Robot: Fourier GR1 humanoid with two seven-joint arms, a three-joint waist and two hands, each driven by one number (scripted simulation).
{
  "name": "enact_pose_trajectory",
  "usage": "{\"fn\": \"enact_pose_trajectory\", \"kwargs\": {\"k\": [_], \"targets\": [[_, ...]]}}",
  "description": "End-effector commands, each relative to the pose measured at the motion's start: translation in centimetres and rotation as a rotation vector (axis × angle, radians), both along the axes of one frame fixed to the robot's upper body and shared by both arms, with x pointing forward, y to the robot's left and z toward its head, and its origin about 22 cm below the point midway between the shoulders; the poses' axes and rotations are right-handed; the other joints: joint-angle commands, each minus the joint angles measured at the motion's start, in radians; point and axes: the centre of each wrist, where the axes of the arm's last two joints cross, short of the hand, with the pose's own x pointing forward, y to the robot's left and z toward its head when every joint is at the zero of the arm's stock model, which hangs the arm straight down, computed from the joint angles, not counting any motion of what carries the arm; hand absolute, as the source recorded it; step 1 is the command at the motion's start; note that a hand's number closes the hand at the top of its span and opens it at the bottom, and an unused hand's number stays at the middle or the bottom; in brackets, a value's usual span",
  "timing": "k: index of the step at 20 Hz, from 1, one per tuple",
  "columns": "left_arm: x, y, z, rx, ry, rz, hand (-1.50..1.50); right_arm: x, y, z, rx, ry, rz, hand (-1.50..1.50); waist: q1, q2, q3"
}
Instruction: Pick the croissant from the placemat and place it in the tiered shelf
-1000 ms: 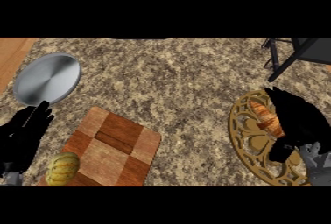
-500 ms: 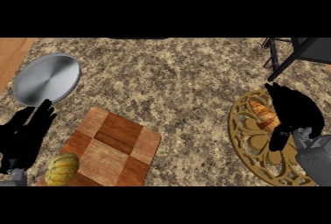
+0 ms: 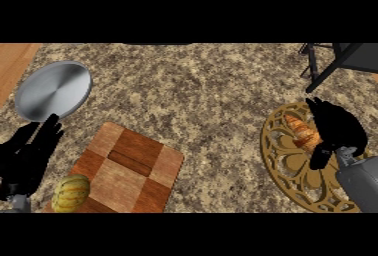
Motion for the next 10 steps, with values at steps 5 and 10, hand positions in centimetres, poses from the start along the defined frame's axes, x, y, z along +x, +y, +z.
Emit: {"fn": "enact_pose_trajectory", "kwargs": {"k": [5, 10], "targets": [[-0.4, -0.1, -1.5, -0.008, -0.007, -0.021, 0.0, 1.0, -0.8, -3.0, -0.009, -0.013, 0.02, -1.5, 0.0, 0.0, 0.0], [0.5, 1.4, 0.4, 0.007, -0.003, 0.003, 0.0, 2.3, -0.7, -3.1, 0.02, 0.04, -0.013, -1.5, -0.001, 0.0, 0.0]]}}
